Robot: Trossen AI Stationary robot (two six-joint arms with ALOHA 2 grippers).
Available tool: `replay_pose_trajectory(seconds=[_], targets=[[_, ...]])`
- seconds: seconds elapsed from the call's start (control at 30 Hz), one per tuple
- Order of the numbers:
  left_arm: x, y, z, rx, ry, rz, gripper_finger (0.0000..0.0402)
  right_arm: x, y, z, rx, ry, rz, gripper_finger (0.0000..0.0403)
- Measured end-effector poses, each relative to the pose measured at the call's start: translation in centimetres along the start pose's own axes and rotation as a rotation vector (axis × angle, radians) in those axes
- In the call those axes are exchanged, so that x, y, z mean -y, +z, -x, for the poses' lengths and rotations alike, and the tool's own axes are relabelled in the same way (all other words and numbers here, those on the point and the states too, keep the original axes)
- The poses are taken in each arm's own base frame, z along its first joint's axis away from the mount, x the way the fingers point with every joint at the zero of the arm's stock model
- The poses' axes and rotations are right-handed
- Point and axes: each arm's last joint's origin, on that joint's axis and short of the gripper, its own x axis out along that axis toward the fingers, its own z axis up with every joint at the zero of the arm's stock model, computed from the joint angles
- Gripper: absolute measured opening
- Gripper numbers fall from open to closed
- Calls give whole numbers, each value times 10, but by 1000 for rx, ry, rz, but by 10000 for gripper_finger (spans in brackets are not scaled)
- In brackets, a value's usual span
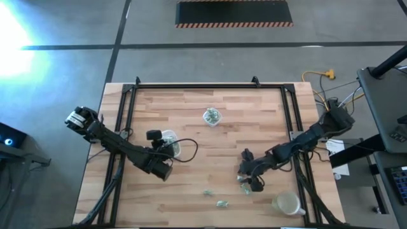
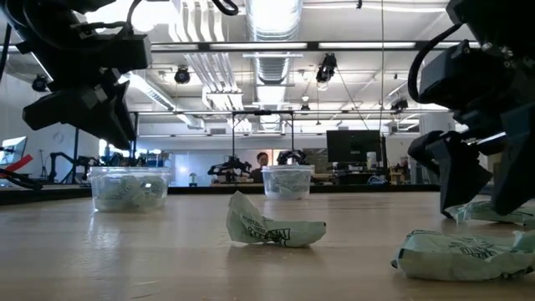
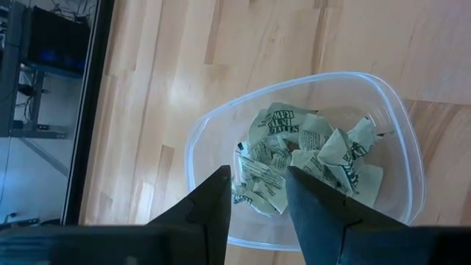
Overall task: Pick and place items into bin
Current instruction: Put the stevia packet into the small transparent container
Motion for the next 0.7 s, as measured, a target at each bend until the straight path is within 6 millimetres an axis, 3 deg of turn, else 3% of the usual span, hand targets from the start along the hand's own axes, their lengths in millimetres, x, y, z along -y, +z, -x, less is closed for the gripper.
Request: replay_pose_trajectory(seconds=[0.33,0.7], targets=[[0,0,0,2,-3,3,115,0,1,-5,-9,-6,6,217],[0,0,0,4,-1,4,115,1,0,-5,-17,-21,69,117]])
